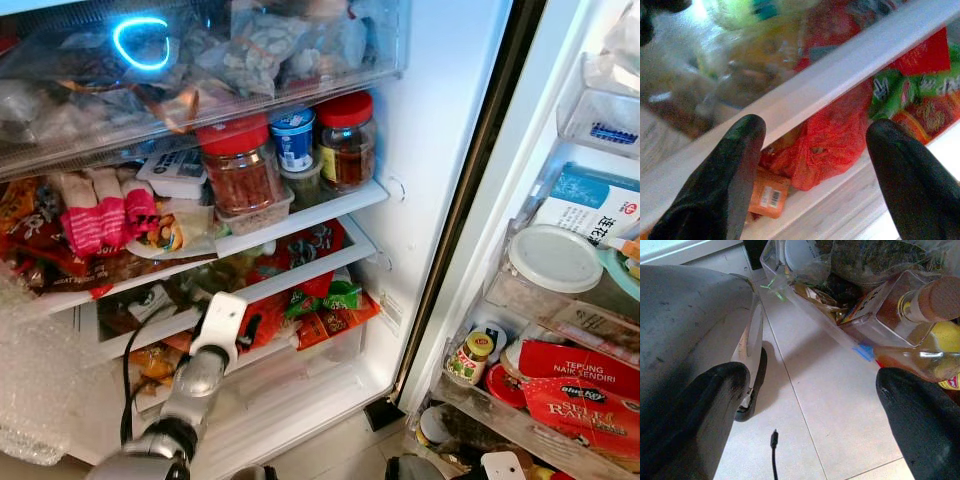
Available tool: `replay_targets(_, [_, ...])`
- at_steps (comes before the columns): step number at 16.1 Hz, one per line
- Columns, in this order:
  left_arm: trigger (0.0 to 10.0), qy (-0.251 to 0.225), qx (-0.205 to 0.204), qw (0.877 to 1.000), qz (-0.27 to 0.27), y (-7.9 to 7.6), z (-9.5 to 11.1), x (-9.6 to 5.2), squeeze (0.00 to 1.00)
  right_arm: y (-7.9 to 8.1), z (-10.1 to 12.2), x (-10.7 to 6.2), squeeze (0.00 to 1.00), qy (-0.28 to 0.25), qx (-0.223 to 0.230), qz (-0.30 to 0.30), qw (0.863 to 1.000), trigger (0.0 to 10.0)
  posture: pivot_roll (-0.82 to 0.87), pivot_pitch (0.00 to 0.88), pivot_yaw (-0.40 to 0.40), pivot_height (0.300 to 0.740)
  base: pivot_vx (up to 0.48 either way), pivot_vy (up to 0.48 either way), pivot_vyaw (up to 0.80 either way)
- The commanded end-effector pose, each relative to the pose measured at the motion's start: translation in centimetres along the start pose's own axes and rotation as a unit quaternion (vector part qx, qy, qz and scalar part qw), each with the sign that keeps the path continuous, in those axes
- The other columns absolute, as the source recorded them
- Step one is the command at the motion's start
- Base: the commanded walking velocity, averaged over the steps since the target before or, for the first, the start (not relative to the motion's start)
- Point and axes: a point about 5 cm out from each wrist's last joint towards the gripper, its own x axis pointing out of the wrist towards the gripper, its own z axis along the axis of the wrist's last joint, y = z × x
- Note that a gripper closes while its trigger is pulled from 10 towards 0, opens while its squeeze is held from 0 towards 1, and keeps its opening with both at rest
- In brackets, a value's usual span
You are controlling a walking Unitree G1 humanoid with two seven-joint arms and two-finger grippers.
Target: Restocking fridge
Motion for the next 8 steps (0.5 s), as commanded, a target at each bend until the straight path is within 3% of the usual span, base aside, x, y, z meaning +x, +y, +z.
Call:
replay_targets(1, [10.0, -0.01, -0.03, 0.999, 0.017, 0.5, -0.3, -0.4, 0.0, 0.3, -0.1, 0.0, 0.0, 0.0, 0.0, 0.006, 1.0, 10.0, -0.16, 0.029, 0.021, 0.641, 0.0, 0.0, 0.0])
replay_targets(4, [10.0, -0.063, -0.032, 0.995, 0.063, 1.5, -1.3, -2.3, 0.0, 0.3, 0.0, 0.0, 0.0, -0.004, 0.001, 0.005, 1.0, 10.0, -0.16, 0.027, 0.024, 0.641, 0.0, 0.0, 0.0])
replay_targets(8, [10.0, -0.061, -0.054, 0.994, 0.072, 1.9, -2.4, -3.5, 0.0, 0.2, 0.0, 0.0, 0.0, -0.006, -0.002, 0.005, 1.0, 10.0, -0.15, 0.026, 0.022, 0.641, 0.0, 0.0, 0.0])
